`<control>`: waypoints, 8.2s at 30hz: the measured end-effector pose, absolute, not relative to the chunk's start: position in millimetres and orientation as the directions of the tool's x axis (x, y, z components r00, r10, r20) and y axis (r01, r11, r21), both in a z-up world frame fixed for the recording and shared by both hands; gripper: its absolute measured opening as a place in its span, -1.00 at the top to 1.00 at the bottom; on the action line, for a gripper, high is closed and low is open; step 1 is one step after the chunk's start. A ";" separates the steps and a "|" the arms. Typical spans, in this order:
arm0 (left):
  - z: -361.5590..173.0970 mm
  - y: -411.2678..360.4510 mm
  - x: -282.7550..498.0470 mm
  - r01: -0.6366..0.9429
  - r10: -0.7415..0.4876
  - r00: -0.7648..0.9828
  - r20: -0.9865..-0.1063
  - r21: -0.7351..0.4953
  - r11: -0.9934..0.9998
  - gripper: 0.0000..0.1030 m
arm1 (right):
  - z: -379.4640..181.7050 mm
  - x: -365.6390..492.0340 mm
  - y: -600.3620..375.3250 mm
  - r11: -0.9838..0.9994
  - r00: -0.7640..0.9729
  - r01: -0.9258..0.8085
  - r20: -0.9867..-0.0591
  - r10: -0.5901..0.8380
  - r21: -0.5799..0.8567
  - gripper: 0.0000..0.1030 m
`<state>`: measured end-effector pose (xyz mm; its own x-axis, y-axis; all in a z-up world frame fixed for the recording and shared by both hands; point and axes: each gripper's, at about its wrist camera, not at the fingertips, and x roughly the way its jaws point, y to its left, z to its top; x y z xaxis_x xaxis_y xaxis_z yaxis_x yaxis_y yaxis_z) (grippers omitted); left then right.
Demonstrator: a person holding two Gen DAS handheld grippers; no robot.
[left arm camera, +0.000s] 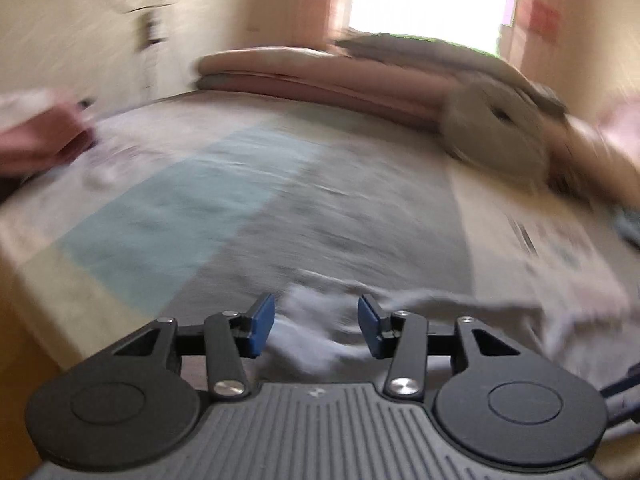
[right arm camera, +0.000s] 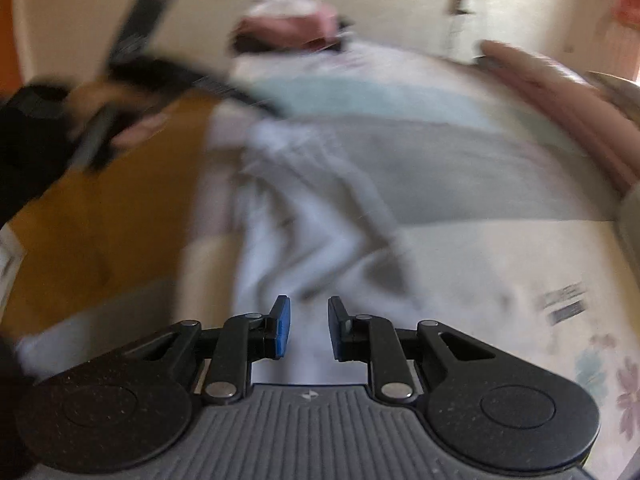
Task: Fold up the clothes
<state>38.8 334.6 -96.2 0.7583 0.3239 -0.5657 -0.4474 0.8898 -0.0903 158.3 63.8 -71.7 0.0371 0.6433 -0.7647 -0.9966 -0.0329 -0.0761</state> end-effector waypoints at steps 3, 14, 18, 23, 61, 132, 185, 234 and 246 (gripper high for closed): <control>-105.0 320.9 53.8 -0.396 0.304 0.749 -0.589 -0.031 0.918 0.01 | -86.5 133.8 51.3 -0.080 0.030 -0.992 -0.794 0.607 -0.099 0.56; -116.2 328.0 61.0 -0.408 0.281 0.716 -0.639 -0.057 0.911 0.00 | -89.3 132.9 38.1 -0.017 0.105 -0.990 -0.804 0.585 -0.142 0.96; -113.2 326.4 59.7 -0.405 0.289 0.712 -0.641 -0.037 0.914 0.00 | -90.6 133.9 31.3 -0.027 0.086 -0.992 -0.821 0.565 -0.123 0.99; -102.4 328.2 57.1 -0.390 0.281 0.741 -0.610 -0.050 0.919 -0.15 | -92.3 135.1 22.8 -0.039 0.063 -0.994 -0.840 0.539 -0.100 0.99; -104.1 330.4 62.0 -0.330 0.201 0.713 -0.672 -0.069 0.941 -0.42 | -87.9 133.7 114.1 -0.073 -0.026 -0.997 -0.785 0.619 -0.024 0.79; -121.9 295.4 117.2 -0.198 0.071 0.730 -0.680 -0.111 0.974 -0.52 | -103.6 189.6 58.0 0.265 0.242 -0.959 -0.772 0.587 -0.099 0.09; -108.0 181.6 155.4 -0.256 0.108 0.709 -0.697 -0.112 0.960 -0.65 | -120.4 203.3 -212.8 0.893 0.595 -0.450 -0.743 0.306 0.008 -1.00; -82.0 83.3 158.6 -0.090 0.041 0.692 -0.720 -0.030 0.996 -0.69 | -137.6 239.1 -455.1 0.586 0.735 0.146 -0.484 0.475 0.797 -1.00; -79.2 66.1 167.7 -0.048 0.030 0.674 -0.738 -0.003 0.999 -0.69 | -133.9 223.8 -410.0 0.690 0.734 0.064 -0.502 0.457 0.721 -1.00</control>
